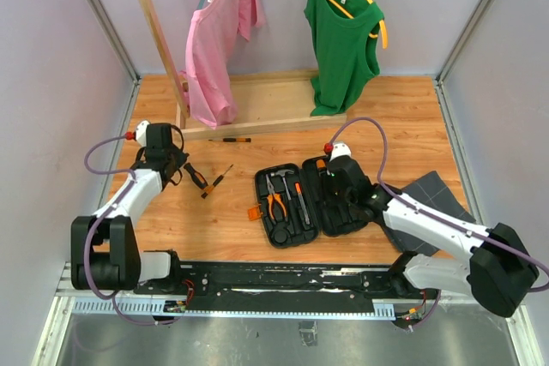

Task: Sort the tools into containers
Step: Pick up the screwdriver from the center of the board.

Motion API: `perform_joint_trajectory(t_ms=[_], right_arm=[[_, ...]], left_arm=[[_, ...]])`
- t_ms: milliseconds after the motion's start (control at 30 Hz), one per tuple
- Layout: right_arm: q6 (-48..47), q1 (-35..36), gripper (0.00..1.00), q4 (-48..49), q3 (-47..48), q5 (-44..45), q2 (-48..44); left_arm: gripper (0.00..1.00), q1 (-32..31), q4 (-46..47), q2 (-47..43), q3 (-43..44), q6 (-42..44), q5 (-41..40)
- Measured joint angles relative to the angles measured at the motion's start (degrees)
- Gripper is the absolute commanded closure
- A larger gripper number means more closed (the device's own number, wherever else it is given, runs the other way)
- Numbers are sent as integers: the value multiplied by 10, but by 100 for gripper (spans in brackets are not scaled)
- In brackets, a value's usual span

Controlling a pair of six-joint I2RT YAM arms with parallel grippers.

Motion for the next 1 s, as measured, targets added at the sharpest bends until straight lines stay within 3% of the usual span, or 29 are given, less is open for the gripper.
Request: perform_joint_trajectory(t_ms=[333,700,1000], right_arm=[[-21,-2,50,53,-16,-54,-50],[-25,-3,37,133,-23,-160,-61],[27,-3,36,215,-44,-261,-59]], left_arm=[[100,-17,16,-130,-56,10,110],[99,-164,35,-232,-95,-75,132],[99,-262,100,-208,-128,-136,134]])
